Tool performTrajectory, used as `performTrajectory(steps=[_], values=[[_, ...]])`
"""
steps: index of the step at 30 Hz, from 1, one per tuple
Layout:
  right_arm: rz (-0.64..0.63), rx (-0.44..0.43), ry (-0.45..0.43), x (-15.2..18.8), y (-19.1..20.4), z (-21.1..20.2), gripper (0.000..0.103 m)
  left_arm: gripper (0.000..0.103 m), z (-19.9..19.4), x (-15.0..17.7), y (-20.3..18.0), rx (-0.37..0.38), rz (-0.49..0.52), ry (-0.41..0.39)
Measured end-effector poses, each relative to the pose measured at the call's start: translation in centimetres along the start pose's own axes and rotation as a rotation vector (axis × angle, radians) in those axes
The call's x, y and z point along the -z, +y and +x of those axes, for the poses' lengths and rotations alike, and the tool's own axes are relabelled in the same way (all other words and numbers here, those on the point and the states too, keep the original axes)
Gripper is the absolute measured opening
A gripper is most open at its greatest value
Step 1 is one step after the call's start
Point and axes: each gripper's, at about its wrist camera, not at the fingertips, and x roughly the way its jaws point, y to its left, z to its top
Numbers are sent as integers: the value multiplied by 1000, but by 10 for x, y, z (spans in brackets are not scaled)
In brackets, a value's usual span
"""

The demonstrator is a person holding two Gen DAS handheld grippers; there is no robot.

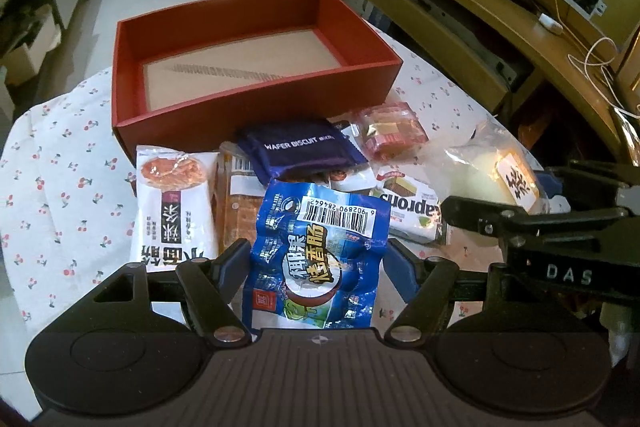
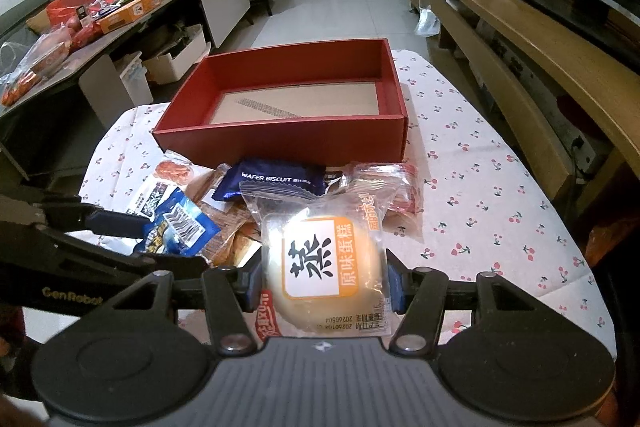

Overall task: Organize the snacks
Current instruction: 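Carry the blue sausage bag and the bun bag over the red box with both grippers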

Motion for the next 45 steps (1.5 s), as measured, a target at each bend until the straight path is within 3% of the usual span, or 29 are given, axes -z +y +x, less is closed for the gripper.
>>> performTrajectory(steps=[12, 18, 26, 34, 39, 45], values=[[23, 5, -39, -27, 6, 7, 63, 77, 1, -31, 13, -62, -45, -49], [18, 14, -55, -59, 8, 23, 62, 77, 6, -63, 23, -112, -54, -99], [44, 35, -54, -116, 2, 72, 62, 77, 35, -113, 50, -163, -139, -129], [23, 53, -44, -153, 4, 135, 62, 77, 74, -141, 83, -224, -205, -107], [3, 65, -9, -156, 3, 168, 62, 77, 100, -143, 93, -246, -240, -57], [-27, 70, 49, -148, -4, 193, 63, 77, 115, -139, 87, -306, -202, -16]])
